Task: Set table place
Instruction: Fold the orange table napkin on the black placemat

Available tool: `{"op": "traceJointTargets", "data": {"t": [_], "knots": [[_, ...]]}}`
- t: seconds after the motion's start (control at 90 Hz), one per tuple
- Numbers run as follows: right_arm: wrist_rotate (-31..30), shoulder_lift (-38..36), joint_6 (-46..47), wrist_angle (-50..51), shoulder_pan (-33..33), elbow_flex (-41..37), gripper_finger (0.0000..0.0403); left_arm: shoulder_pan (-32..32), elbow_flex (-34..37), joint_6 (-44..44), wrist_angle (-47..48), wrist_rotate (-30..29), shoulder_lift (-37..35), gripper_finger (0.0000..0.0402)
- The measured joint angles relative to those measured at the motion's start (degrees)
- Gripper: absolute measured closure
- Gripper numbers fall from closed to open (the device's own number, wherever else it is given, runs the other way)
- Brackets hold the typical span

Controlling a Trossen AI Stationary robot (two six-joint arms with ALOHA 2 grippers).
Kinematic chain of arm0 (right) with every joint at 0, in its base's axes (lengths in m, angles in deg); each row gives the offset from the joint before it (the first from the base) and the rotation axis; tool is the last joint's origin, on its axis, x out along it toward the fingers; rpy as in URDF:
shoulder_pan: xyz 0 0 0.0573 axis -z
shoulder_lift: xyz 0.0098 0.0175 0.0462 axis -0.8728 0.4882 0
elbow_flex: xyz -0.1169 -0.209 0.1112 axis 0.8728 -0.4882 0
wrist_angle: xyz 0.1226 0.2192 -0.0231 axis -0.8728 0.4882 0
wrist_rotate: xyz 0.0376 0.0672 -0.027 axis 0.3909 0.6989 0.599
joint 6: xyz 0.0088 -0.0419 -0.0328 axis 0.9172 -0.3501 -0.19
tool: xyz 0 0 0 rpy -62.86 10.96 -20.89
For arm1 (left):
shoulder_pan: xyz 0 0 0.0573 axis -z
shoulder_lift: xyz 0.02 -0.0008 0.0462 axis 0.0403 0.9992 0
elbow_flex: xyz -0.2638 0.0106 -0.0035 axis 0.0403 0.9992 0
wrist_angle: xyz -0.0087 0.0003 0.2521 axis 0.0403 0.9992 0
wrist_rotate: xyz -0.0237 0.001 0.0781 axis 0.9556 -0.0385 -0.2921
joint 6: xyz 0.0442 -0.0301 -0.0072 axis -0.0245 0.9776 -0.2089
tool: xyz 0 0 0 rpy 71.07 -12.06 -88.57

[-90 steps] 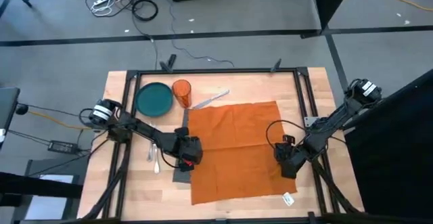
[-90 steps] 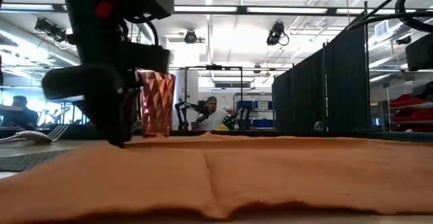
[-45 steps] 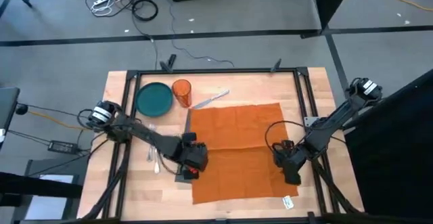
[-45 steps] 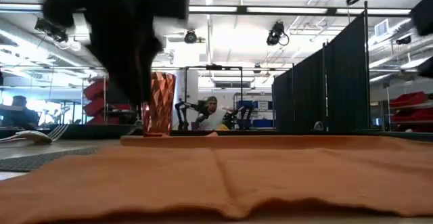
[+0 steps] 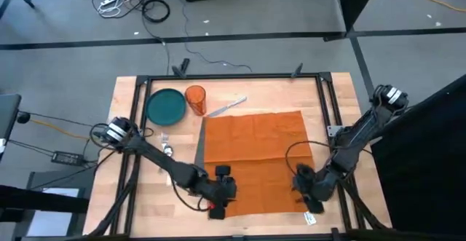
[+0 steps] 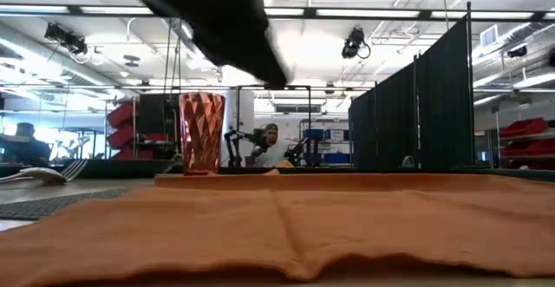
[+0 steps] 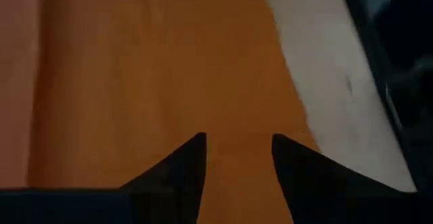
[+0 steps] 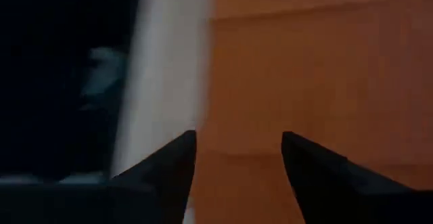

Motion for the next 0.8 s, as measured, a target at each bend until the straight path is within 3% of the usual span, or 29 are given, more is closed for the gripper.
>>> {"op": "traceJointTargets", "data": {"t": [0.089,0.189,0.5,0.8], "knots": [[0.74,0.46,5.97,2.64,-2.77,1.33,0.018,2.33,-6.42,1.18,10.08,0.36,3.14,0.0249],[0.87,2.94,11.29,9.56,-6.08,4.5,0.0177,4.5,-10.15,4.77,14.77,0.34,5.73,0.0249],[3.91,17.16,15.16,26.67,-12.34,16.35,0.0195,8.25,-10.2,13.32,15.74,1.07,10.64,0.0249],[2.5,24.01,17.67,30.58,-14.83,18.25,0.02,9.07,-10.18,16.69,14.48,1.65,12.43,0.0249]]}}
